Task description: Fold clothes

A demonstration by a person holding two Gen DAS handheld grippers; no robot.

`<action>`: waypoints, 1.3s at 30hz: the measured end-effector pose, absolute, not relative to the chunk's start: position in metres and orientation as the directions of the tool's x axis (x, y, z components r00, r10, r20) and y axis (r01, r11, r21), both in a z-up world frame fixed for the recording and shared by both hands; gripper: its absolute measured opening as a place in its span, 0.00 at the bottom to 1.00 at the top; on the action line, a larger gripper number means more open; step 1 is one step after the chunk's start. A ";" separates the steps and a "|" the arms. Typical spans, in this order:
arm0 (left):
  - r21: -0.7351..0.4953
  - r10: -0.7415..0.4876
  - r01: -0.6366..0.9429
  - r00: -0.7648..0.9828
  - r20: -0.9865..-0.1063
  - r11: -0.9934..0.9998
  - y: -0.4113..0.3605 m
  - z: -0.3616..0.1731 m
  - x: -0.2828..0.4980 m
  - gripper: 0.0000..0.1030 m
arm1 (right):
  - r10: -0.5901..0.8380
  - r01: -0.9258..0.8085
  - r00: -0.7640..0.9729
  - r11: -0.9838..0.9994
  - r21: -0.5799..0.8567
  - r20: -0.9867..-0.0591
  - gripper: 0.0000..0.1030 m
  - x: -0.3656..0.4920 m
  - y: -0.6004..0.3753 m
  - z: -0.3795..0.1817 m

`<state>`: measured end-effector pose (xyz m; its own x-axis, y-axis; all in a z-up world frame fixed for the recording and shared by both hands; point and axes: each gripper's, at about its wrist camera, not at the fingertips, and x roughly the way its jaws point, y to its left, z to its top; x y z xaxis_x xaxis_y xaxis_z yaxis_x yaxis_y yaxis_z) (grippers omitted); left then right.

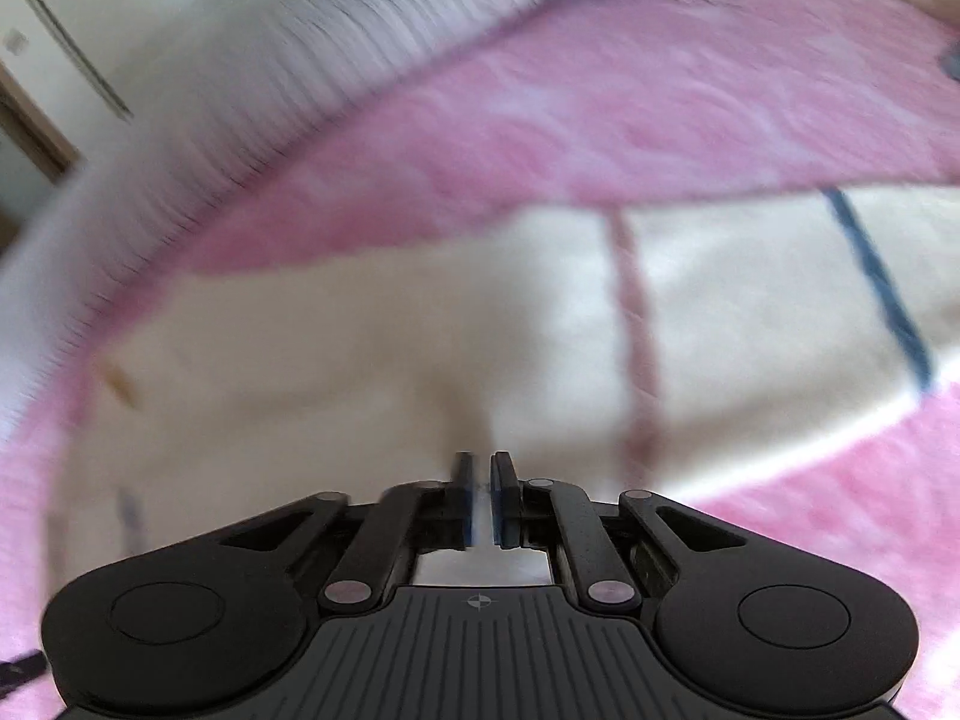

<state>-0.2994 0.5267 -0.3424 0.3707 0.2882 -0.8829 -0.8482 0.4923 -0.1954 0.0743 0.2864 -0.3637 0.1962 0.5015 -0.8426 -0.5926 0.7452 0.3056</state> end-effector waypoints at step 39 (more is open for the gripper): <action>-0.233 0.228 -0.901 0.330 -0.916 0.366 0.476 -0.329 -0.272 0.18 | 0.543 0.204 0.479 0.695 0.689 -0.689 0.24 0.288 0.009 -0.401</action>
<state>-0.2716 0.4761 -0.3293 0.3303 0.2283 -0.9159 -0.9007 0.3664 -0.2334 0.2882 0.0088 -0.4011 0.4795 0.5430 -0.6894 0.2041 0.6951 0.6894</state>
